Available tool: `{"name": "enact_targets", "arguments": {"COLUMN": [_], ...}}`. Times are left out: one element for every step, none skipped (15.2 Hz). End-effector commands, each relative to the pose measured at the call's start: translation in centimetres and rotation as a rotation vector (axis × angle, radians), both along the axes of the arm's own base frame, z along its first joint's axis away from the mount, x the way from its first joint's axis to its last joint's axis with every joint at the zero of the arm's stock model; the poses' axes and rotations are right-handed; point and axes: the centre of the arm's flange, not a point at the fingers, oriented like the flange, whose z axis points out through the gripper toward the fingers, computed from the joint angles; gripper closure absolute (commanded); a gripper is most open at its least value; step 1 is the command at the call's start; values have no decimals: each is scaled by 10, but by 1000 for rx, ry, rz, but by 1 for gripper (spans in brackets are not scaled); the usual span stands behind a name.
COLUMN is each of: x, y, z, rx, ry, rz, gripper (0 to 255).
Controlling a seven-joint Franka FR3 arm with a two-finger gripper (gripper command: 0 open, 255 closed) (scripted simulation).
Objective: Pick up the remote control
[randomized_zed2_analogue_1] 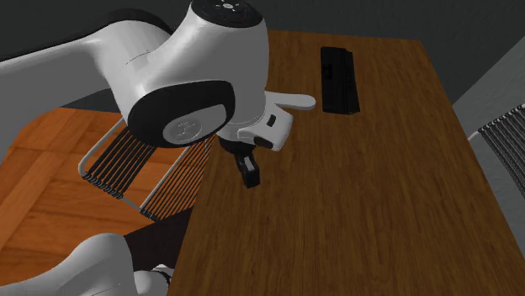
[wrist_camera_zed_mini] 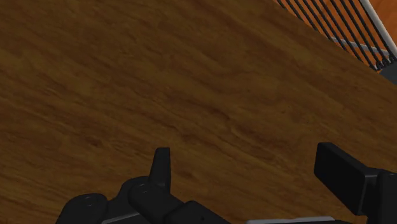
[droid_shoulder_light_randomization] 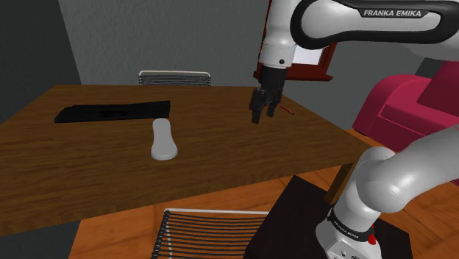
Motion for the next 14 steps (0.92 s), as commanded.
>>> {"name": "enact_targets", "arguments": {"x": [14, 22, 30, 38, 46, 55, 64, 72, 81, 91, 100, 110, 119, 129], "y": [22, 33, 43, 53, 64, 74, 83, 93, 103, 112, 121, 130, 139, 148], "z": [-4, -6, -7, -8, -9, -11, -12, -13, -15, -16, -17, -18, -20, -21], "rx": [-2, -3, -5, -6, -7, -9, -10, -12, -13, -14, -16, -17, -19, -20], "ry": [-2, -2, -3, -3, -4, -4, -5, -5, -6, -7, -7, -8, -8, -9], "rz": [-39, -58, -76, -94, -112, -130, -148, -166, -184, -202, -220, -239, -257, -275], "gripper": [0, 0, 0, 0, 0, 0, 0, 0, 0, 0, 0, 0, 0, 0]}}
